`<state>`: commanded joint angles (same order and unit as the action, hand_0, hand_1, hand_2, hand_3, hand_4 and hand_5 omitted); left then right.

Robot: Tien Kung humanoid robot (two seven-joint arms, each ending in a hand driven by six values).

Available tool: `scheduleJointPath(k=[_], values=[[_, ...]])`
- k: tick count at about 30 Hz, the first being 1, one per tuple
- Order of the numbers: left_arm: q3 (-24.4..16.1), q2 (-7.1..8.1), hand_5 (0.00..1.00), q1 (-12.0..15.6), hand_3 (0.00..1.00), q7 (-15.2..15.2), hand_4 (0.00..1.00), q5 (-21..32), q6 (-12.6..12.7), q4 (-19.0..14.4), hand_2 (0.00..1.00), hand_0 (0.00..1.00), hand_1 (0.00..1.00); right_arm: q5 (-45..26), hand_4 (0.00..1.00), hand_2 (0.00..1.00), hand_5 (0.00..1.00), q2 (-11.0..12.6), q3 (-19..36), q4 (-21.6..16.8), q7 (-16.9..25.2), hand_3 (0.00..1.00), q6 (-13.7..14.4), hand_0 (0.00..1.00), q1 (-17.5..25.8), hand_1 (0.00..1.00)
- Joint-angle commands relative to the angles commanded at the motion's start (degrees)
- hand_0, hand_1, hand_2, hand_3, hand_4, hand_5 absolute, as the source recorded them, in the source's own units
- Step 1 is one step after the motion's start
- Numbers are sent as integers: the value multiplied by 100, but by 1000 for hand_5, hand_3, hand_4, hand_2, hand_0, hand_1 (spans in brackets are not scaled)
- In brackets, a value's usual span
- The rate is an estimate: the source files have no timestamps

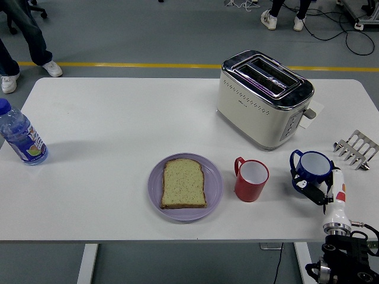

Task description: Pick up the cup,pour liquid into bread,place the cup on the desk

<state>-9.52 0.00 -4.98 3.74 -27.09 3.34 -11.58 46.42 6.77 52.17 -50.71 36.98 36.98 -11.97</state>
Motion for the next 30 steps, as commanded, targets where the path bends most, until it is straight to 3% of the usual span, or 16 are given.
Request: scheduleJointPath(k=[16, 17, 28, 29, 30], values=[[13, 0, 835, 22, 553, 1, 324, 7, 1, 2, 656, 635, 646, 45, 641, 562, 2, -19, -47, 173, -130, 572, 0, 496, -3, 447], [15, 0, 834, 25, 552, 1, 323, 7, 1, 2, 657, 635, 646, 60, 716, 575, 62, -20, -50, 179, -141, 713, 0, 544, 1, 467], [69, 0, 833, 63, 552, 0, 323, 19, 2, 5, 656, 635, 646, 140, 732, 611, 71, -20, -67, 212, -192, 759, 0, 562, 25, 481], [78, 0, 834, 64, 552, 1, 323, 21, 1, 4, 656, 635, 646, 159, 755, 649, 70, -22, -62, 217, -207, 834, 0, 584, 23, 502], [79, 0, 834, 65, 552, 0, 323, 20, 2, 4, 656, 635, 646, 173, 755, 649, 70, -24, -60, 221, -219, 834, 0, 584, 23, 502]])
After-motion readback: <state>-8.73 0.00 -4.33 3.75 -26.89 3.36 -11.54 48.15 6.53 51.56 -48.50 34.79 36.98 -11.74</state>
